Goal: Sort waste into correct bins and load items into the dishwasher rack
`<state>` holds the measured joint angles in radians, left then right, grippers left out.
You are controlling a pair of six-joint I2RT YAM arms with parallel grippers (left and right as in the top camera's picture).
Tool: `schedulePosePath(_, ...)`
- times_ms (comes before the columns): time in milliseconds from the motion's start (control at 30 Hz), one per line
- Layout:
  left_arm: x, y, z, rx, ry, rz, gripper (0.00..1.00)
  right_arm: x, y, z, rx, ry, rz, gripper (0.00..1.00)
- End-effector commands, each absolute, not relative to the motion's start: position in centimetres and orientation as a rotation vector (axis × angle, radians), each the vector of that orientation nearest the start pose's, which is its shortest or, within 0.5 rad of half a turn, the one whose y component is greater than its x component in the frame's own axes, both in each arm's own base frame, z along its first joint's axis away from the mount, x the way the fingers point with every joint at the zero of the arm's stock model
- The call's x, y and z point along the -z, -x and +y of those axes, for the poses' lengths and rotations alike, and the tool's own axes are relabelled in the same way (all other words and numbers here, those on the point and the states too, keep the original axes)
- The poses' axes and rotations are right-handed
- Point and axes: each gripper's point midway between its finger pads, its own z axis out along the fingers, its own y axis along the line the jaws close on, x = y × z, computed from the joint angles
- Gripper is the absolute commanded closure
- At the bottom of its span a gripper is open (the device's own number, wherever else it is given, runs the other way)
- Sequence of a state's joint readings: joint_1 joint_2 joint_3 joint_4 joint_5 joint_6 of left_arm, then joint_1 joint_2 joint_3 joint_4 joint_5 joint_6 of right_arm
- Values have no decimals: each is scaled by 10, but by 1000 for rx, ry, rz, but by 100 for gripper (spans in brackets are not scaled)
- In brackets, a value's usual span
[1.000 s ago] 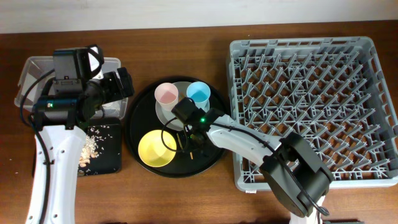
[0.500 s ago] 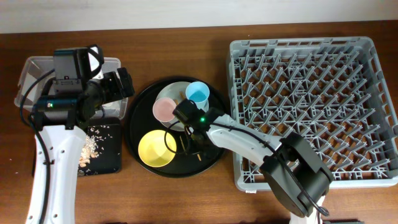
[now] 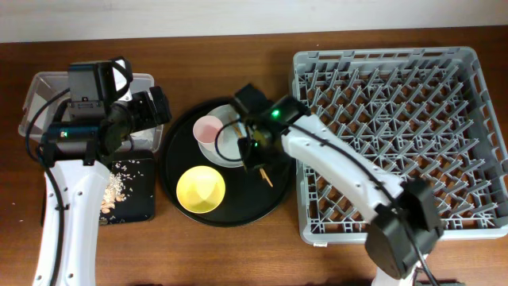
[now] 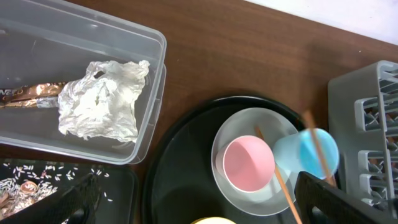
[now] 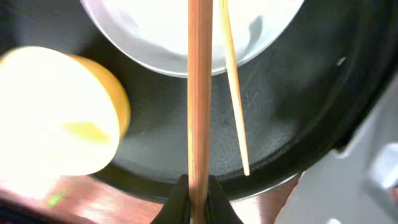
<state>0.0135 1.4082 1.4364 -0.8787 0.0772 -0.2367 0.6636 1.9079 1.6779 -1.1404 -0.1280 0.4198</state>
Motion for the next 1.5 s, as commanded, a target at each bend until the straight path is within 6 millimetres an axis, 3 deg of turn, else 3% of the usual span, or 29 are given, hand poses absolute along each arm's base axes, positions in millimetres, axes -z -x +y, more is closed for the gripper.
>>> schedulePosePath(0, -263, -384, -7, 197, 270, 2395, 1, -167, -322, 252, -342, 381, 2916, 96)
schedulePosePath(300, -263, -384, -7, 197, 270, 2395, 1, -165, -339, 167, -255, 64, 3032, 96)
schedulePosePath(500, -263, -384, -7, 197, 270, 2395, 1, -152, -336, 140, -222, -40, 3086, 96)
schedulePosePath(800, -263, -384, -7, 197, 270, 2395, 1, -112, -330, 138, -207, -51, 3116, 95)
schedulePosePath(967, -263, -384, -7, 197, 270, 2395, 1, -112, -328, 137, -204, -46, 3124, 81)
schedulePosePath(1100, -263, -384, -7, 197, 270, 2395, 1, -113, -328, 137, -204, -31, 3126, 78)
schedulePosePath(1233, -263, -384, -7, 197, 270, 2395, 1, -128, -328, 141, -225, 80, 3118, 77)
schedulePosePath(1367, -263, -384, -7, 197, 270, 2395, 1, -151, -314, 183, -475, 351, 3087, 74)
schedulePosePath(1467, -263, -384, -7, 197, 270, 2395, 1, -154, -304, 208, -501, 479, 3055, 73)
